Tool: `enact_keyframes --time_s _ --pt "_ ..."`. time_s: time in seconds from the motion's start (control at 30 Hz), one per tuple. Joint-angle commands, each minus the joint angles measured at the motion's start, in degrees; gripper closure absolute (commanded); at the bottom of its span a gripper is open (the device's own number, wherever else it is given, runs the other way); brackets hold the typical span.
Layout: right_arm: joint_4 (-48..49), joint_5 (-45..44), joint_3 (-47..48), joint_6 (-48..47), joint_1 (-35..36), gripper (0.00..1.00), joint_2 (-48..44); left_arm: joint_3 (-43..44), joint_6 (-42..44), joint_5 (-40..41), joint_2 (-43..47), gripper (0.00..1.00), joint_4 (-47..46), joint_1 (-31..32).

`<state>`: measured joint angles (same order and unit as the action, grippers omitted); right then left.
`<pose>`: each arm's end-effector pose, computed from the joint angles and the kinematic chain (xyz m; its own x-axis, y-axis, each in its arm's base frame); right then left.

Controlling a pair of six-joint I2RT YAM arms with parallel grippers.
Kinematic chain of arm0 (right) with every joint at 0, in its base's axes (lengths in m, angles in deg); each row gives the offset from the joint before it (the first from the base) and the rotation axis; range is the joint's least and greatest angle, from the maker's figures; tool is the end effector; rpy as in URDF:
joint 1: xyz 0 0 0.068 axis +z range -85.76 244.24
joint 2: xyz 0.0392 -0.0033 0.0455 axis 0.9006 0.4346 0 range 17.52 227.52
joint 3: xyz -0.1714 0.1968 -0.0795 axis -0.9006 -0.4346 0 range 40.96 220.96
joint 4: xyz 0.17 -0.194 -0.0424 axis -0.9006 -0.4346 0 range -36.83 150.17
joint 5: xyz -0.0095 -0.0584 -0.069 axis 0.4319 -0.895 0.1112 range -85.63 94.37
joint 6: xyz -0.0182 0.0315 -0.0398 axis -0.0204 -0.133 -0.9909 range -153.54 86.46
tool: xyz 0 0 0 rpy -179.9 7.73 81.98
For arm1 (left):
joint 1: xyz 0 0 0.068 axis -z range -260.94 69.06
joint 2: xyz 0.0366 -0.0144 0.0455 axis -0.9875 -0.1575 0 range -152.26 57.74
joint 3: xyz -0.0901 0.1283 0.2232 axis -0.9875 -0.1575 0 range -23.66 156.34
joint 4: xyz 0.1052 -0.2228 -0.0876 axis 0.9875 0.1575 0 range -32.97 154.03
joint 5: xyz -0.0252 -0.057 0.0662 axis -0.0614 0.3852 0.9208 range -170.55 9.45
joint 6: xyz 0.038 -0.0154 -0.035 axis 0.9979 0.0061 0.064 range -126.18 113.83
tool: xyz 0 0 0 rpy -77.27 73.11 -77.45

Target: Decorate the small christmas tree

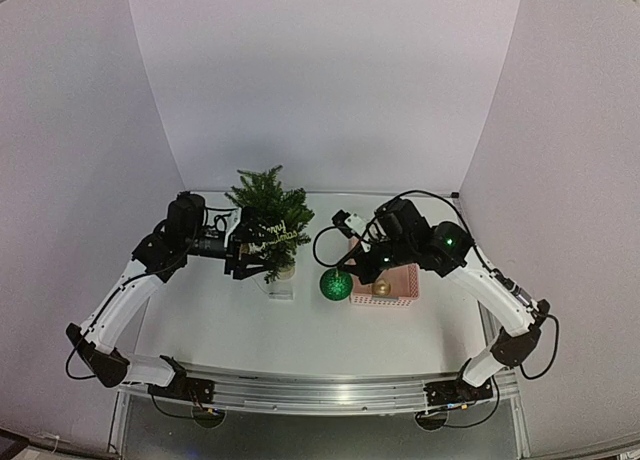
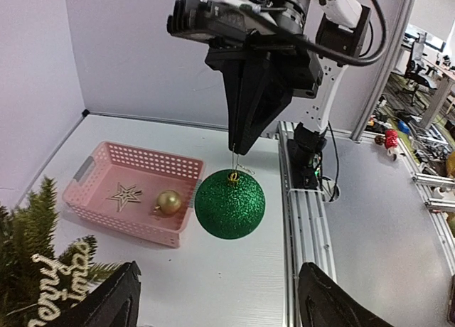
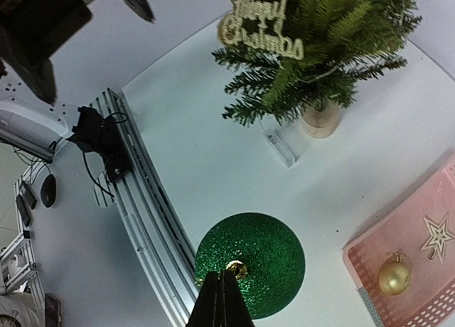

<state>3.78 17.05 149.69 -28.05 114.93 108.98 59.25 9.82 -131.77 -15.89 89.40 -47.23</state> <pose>0.2013 0.2580 0.4388 -0.4805 -0.4395 -0.7589 -0.8205 0.5309 0.2121 0.2062 -0.1709 0.4278 -0.0533 0.2430 -0.9686 0.9975 0.0584 -0.0402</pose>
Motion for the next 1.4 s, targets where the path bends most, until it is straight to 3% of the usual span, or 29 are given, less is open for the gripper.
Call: enact_keyframes --time_s 0.0,0.3,0.7,1.37 --pt "0.8 2.2 3.8 -1.9 1.1 1.0 0.9 5.5 1.4 1.1 -3.1 0.24 5.6 2.5" --pt "0.9 -5.9 6.3 -2.2 1.0 1.0 3.8 4.3 -3.4 3.8 -0.2 0.19 1.5 2.5" --pt "0.9 -9.8 17.1 3.2 -4.1 1.0 15.8 -0.9 -4.1 11.6 7.4 0.14 2.7 2.5" --pt "1.6 0.7 34.9 10.0 -11.4 1.0 29.8 -8.8 -3.9 19.6 15.5 0.13 1.2 -1.5"
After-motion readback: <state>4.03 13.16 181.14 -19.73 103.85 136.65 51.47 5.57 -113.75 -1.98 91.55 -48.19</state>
